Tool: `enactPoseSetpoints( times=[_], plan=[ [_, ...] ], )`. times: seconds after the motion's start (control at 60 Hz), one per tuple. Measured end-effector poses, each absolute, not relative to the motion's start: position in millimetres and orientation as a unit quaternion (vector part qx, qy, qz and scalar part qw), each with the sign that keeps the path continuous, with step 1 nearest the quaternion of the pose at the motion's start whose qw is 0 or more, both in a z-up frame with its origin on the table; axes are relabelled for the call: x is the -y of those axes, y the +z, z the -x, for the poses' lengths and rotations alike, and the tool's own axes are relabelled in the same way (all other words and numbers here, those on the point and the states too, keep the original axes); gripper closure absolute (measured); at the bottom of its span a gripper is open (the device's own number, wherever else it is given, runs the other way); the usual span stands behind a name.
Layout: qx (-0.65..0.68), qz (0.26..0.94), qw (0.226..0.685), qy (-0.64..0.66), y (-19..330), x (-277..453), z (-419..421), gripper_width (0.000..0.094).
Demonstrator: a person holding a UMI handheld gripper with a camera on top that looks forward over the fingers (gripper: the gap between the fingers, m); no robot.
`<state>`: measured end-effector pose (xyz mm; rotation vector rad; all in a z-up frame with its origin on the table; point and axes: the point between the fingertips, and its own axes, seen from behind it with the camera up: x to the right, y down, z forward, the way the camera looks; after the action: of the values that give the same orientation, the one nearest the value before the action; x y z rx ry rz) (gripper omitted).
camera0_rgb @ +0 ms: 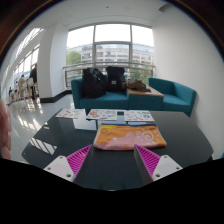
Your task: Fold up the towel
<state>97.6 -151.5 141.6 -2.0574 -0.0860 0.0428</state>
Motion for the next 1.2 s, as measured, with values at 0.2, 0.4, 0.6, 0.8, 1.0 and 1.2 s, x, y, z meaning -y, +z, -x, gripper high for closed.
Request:
enactPoseSetpoints(
  times=[0.2,0.4,0.6,0.8,1.0,1.2],
  plan=[
    [0.053,0.867,0.494,0.048,85.3,48.1,-8.7,0.0146],
    [0.067,0.879,0.471,0.019,44.2,-41.2,4.7,0.0316],
    [0.052,0.908,0.416,0.005,-4.2,-64.7,-2.0,0.0634],
    [0.076,0.909,0.408,-0.040,-13.9,-63.0,-5.8,0.0909],
    [0.070,0.909,0.411,-0.020,-7.6,-61.1,-6.5,0.0927],
    [0.052,0.891,0.451,0.034,69.5,-58.5,-32.8,0.0927]
  ],
)
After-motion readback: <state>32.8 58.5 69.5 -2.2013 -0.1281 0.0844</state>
